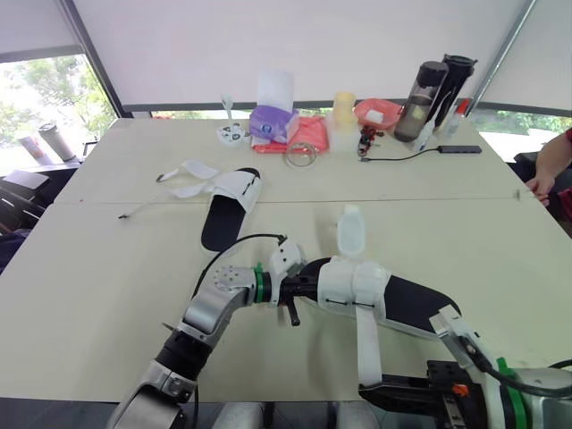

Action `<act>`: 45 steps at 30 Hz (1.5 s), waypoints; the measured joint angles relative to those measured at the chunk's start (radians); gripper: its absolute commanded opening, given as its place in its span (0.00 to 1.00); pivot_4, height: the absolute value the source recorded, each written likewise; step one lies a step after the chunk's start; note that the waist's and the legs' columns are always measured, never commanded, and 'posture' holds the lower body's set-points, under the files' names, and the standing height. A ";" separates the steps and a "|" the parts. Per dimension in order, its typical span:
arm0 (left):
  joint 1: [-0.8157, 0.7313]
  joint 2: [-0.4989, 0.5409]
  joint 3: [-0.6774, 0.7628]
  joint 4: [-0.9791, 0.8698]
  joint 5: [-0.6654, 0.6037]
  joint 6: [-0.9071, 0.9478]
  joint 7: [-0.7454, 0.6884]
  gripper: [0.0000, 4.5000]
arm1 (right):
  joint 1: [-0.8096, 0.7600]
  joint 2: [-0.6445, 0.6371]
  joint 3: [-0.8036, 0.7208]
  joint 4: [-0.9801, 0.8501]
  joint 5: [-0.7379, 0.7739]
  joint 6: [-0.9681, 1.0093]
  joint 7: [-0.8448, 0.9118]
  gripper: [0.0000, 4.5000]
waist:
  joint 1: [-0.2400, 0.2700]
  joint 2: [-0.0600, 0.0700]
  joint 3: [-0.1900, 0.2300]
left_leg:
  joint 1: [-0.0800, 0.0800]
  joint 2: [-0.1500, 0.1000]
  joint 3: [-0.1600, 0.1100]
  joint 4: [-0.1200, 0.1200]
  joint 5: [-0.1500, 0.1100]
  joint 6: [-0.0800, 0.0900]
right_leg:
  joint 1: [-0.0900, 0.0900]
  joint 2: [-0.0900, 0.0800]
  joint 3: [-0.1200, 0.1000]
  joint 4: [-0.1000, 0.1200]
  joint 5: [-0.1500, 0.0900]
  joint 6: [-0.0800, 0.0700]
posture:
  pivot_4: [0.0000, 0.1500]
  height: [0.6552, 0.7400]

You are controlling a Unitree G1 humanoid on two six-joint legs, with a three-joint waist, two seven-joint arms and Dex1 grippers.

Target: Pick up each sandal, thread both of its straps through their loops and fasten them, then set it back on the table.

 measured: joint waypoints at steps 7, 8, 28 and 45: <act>-0.012 -0.010 -0.009 0.022 0.000 -0.019 -0.007 0.00 | 0.074 0.000 0.049 -0.043 -0.037 -0.021 -0.010 0.01 | -0.002 0.000 0.000 | 0.000 0.000 0.000 0.000 0.000 0.001 | 0.000 0.000 0.000 -0.001 0.000 0.000 | 1.00 1.00; -0.014 -0.010 -0.009 0.026 0.000 -0.020 -0.008 0.00 | 0.073 0.000 0.051 -0.043 -0.040 -0.025 -0.010 0.01 | -0.002 0.000 0.000 | 0.000 0.000 0.000 0.000 0.000 0.001 | 0.000 0.000 0.000 -0.001 0.000 0.000 | 1.00 1.00; -0.015 -0.015 -0.014 0.032 0.000 -0.023 0.001 0.00 | -0.327 0.106 0.155 0.309 0.440 -0.196 -0.420 0.16 | -0.002 0.000 0.000 | -0.001 0.000 0.000 0.000 -0.001 0.002 | 0.002 -0.001 0.000 -0.005 0.000 -0.001 | 1.00 1.00; -0.008 -0.013 -0.014 0.023 0.000 -0.025 0.012 0.00 | -0.454 0.071 0.062 0.383 0.109 -0.209 -0.408 0.99 | -0.002 0.001 -0.001 | 0.000 0.000 0.000 0.000 -0.001 0.002 | 0.002 0.002 0.000 -0.005 0.001 0.000 | 1.00 1.00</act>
